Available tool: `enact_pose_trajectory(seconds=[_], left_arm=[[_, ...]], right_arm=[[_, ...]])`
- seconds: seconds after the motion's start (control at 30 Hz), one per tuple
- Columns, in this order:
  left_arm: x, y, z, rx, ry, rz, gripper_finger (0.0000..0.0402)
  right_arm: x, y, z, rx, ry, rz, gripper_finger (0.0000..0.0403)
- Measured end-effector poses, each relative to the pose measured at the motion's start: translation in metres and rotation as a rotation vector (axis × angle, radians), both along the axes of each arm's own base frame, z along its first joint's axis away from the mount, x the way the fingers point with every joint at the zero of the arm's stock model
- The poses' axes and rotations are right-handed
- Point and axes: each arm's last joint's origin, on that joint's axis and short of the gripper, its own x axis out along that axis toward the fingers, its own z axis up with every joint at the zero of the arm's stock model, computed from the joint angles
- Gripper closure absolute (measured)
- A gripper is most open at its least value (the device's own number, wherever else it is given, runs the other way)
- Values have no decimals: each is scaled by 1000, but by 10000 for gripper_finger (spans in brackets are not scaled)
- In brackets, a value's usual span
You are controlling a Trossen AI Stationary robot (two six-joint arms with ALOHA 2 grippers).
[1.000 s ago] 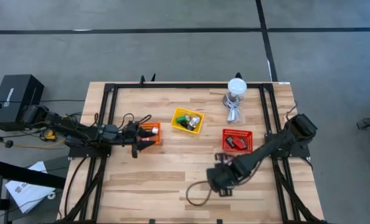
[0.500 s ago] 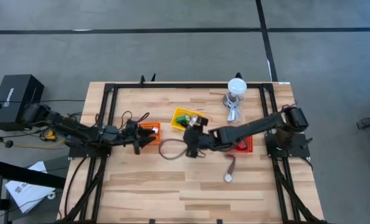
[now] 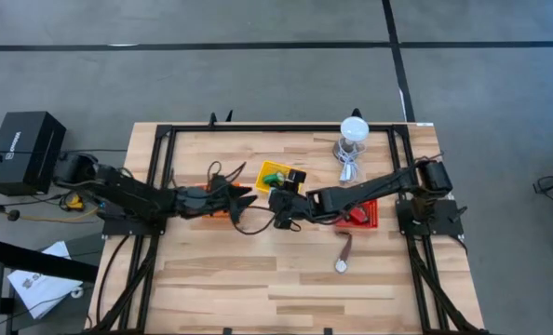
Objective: Pick & Place Office items
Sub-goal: Put the blue charging adapter into the orange bin
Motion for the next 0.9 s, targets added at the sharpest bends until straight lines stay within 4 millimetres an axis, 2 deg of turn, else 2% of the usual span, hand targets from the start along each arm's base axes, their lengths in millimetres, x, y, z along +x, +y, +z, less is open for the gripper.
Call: enact_pose_trajectory(seconds=[0.1,0.23,0.37,0.6,0.77,0.9], left_arm=[[19,-1,4,-28,-2,-2,192],[42,-4,8,-66,-1,-12,192],[57,-4,1,-71,50,-3,192],[60,4,-8,-96,107,1,189],[60,10,-3,-105,86,-2,168],[60,15,-4,-120,94,-32,153]], right_arm=[[0,0,0,-2,3,-1,250],[0,0,0,-1,5,-2,272],[-1,4,0,2,2,3,277],[-2,9,-1,-4,18,23,252],[-2,11,0,-2,11,25,276],[-1,9,1,1,-9,21,275]])
